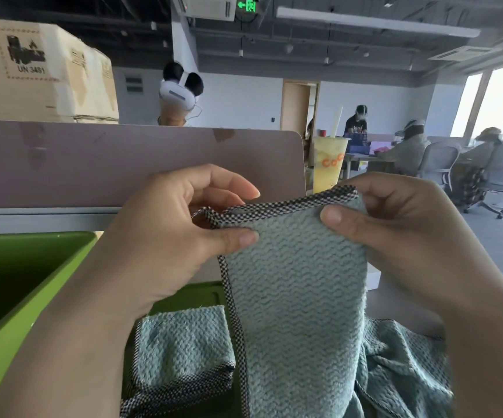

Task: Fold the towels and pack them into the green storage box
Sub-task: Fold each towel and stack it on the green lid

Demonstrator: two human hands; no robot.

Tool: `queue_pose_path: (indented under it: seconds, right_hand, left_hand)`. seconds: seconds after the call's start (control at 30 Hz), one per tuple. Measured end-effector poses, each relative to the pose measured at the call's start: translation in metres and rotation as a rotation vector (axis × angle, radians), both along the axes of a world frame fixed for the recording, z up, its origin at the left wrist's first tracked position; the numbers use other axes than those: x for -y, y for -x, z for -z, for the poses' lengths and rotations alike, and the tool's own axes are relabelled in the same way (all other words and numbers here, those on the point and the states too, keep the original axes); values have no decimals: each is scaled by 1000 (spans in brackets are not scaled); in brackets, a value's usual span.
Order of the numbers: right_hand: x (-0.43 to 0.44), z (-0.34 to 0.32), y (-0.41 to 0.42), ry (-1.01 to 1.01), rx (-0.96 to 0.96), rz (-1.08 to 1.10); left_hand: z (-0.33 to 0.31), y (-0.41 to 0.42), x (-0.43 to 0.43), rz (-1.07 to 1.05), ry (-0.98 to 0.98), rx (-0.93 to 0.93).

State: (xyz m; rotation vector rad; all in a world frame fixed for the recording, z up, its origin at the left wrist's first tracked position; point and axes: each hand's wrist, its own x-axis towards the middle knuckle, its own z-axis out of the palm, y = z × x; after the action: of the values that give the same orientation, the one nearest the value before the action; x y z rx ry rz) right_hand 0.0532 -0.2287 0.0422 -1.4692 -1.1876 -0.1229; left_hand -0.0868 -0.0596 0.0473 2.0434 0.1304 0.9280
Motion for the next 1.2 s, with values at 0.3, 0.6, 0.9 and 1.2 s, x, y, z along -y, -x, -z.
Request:
queue_pose_path:
  seconds: [0.3, 0.6, 0.9, 1.2]
  right_hand:
    - [0, -1, 4, -9, -26, -7]
    - [-10, 4, 7, 60, -55, 5]
    - [-19, 10, 3, 220, -1, 81]
    - [-27, 15, 8, 291, 159, 24]
  left_hand:
    - [2, 0, -5, 3, -43, -54]
    - [2, 1, -5, -56, -245, -148]
    - [5, -1, -10, -258, -305, -133]
    - [4, -12, 20, -208, -403, -57]
